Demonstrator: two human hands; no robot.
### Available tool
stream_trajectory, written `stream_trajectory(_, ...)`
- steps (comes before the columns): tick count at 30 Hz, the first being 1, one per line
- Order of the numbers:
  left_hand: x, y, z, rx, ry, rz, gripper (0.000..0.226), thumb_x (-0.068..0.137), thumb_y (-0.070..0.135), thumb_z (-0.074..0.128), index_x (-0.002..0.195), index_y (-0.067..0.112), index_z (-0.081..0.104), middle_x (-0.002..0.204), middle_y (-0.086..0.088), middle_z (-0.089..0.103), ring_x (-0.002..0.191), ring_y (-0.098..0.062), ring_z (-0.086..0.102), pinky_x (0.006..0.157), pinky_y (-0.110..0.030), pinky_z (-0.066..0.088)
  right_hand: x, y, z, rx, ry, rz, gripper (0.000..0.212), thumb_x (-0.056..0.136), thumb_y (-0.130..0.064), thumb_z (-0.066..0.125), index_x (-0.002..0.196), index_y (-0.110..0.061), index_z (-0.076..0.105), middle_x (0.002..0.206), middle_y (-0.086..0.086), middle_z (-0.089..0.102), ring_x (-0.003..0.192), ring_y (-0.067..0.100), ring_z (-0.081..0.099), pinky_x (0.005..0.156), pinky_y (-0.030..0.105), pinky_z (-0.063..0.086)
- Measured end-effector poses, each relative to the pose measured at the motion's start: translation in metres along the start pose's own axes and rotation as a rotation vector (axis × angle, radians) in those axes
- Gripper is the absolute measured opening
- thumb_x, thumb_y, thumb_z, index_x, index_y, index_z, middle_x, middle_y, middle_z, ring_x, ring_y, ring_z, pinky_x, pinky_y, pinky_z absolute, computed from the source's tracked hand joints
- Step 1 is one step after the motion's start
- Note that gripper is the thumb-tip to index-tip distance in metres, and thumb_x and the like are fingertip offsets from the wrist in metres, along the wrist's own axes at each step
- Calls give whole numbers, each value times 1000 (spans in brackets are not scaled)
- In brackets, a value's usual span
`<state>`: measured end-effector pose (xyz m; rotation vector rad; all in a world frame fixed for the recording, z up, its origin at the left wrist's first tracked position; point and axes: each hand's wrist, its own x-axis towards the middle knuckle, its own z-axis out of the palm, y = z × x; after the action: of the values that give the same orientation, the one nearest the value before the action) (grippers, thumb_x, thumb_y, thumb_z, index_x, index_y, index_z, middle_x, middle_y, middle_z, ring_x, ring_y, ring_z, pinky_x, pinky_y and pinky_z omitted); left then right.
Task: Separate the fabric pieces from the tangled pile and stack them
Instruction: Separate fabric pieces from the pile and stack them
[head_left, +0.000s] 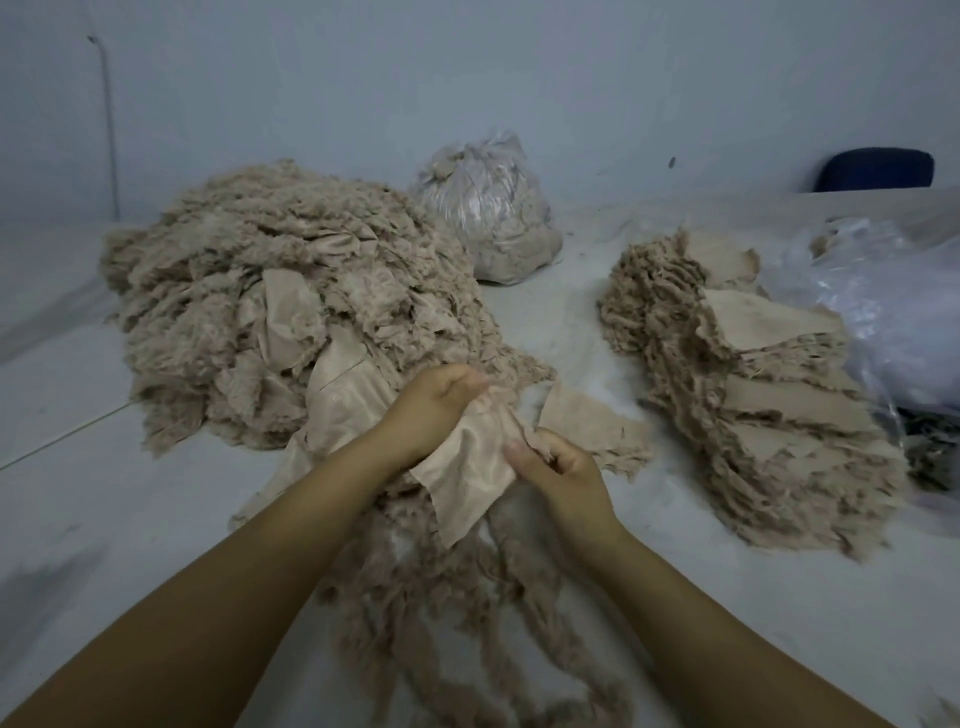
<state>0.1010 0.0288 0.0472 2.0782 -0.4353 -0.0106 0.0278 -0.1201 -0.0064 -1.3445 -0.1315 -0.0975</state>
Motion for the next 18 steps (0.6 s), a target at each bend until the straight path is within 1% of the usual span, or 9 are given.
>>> stream_trajectory(3,9,-12,-7,-226,285,-254,29,99,26,45,101,2,62,80,-7,62,74,-18,55,69,-29,46,2,0,-5,208,6,48,45,82,-25,66,85,18,53,80,16,50,76,27,47,70,35,39)
stream_trajectory(5,11,-22,-15,-384,350,-365,37,100,28,44,122,1,57,111,-15,65,99,-27,61,92,-36,48,0,4,-10,255,-17,95,33,81,-26,66,87,7,62,80,14,58,76,25,56,68,30,46)
stream_trajectory(6,10,-23,-17,-387,309,-341,36,100,27,44,122,1,57,114,-13,64,103,-24,60,93,-32,47,0,5,-11,244,-25,105,25,82,-26,67,82,-1,64,75,11,57,73,23,56,66,28,47)
stream_trajectory(8,5,-20,-13,-332,143,-215,28,99,25,45,101,5,64,86,0,68,78,-12,59,71,-17,47,1,7,-11,107,-18,93,29,85,-26,70,79,0,58,72,10,49,69,21,49,63,28,41)
stream_trajectory(10,3,-15,-8,-247,52,-109,30,98,27,46,78,6,54,63,-1,47,62,-13,43,55,-15,37,4,3,-10,-85,-37,102,32,82,-30,72,75,-2,57,69,9,50,65,18,49,60,27,40)
stream_trajectory(12,3,-14,-6,-222,27,-45,29,96,30,48,78,7,50,69,-6,36,64,-14,36,55,-16,35,6,-1,-11,-277,-123,132,35,79,-35,73,64,-9,54,60,2,47,56,11,46,53,22,37)
stream_trajectory(14,2,-14,-9,-237,-18,4,31,91,36,51,80,7,53,69,-4,42,62,-8,43,59,-15,37,8,-4,-12,-444,-121,99,34,87,-27,68,62,-8,56,57,-3,49,53,7,45,53,20,36)
stream_trajectory(16,0,-18,-17,-90,-205,-2,24,80,43,62,88,20,66,75,13,61,66,6,56,65,-9,43,10,-3,-15,-363,64,68,27,93,-19,60,71,-3,59,64,-1,55,59,8,49,56,22,40)
stream_trajectory(18,-4,-26,-24,120,-422,-41,26,71,39,75,94,26,74,88,13,72,78,6,63,74,-10,46,13,-4,-24,-149,251,55,27,96,-15,54,72,-5,51,66,4,49,64,13,46,58,25,38)
